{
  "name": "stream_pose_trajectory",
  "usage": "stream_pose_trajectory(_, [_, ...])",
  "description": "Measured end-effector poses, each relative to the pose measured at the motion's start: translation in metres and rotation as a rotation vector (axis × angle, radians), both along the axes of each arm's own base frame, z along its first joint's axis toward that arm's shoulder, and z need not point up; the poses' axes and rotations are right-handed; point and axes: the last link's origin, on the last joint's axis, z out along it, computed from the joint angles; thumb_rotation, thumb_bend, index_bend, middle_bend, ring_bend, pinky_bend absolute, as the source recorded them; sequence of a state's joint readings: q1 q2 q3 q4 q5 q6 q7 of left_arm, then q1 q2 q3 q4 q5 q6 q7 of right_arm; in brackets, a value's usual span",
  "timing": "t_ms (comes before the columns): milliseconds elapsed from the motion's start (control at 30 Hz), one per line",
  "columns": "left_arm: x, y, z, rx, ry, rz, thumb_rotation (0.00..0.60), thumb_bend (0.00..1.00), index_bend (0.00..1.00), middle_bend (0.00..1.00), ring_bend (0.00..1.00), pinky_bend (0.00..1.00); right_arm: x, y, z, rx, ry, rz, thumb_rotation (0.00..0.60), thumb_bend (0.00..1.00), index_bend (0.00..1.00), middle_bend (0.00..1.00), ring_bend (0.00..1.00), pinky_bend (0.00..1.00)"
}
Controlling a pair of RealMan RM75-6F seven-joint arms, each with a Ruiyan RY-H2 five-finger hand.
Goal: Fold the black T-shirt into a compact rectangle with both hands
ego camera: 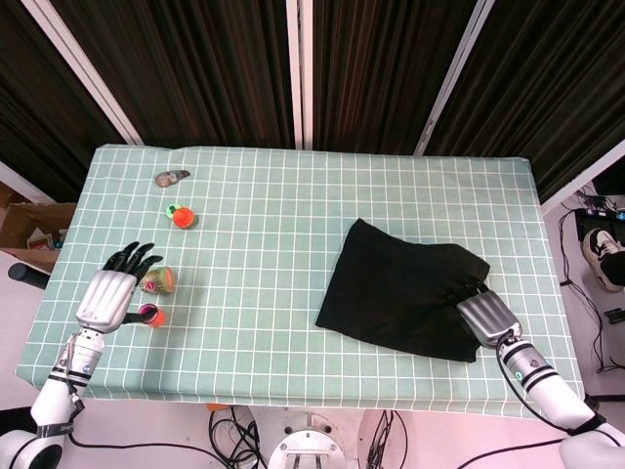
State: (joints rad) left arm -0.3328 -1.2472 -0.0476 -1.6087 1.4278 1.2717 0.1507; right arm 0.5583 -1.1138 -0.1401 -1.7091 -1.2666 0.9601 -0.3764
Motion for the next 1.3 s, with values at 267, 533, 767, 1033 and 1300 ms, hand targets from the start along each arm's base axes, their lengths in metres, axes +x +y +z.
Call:
stream_pose_trajectory(267, [-0.003,0.000,-0.001,-0.005,0.000,0.016,0.600,0.11,0.19,0.08,0.04,0.17,-0.025,0.000,-0.026,0.045,-0.022,-0.076,0.600,0.46,0.21,0.19,0.08,0.12])
stream_pose_trajectory(533, [-0.001,0.001,0.004,0.015,-0.010,0.002,0.600,0.11,0.19,0.08,0.04,0.17,-0.022,0.013,-0.006,-0.049,-0.105,-0.025,0.600,0.30,0.20,0.19,0.08,0.13])
stream_pose_trajectory(767, [0.003,-0.001,0.003,0.015,-0.013,-0.012,0.600,0.10,0.19,0.08,0.04,0.17,-0.031,0.027,0.026,-0.177,-0.137,-0.011,0.600,0.20,0.17,0.18,0.08,0.14])
stream_pose_trajectory(1033, [0.001,-0.004,-0.001,0.003,-0.007,0.000,0.600,0.11,0.19,0.08,0.04,0.17,-0.061,0.017,0.028,-0.201,-0.096,-0.165,0.600,0.22,0.15,0.17,0.08,0.15])
stream_pose_trajectory(1300, [0.000,-0.003,0.003,0.016,-0.009,0.011,0.600,0.11,0.19,0.08,0.04,0.17,-0.069,-0.006,0.001,-0.156,-0.152,-0.254,0.600,0.30,0.15,0.17,0.08,0.16])
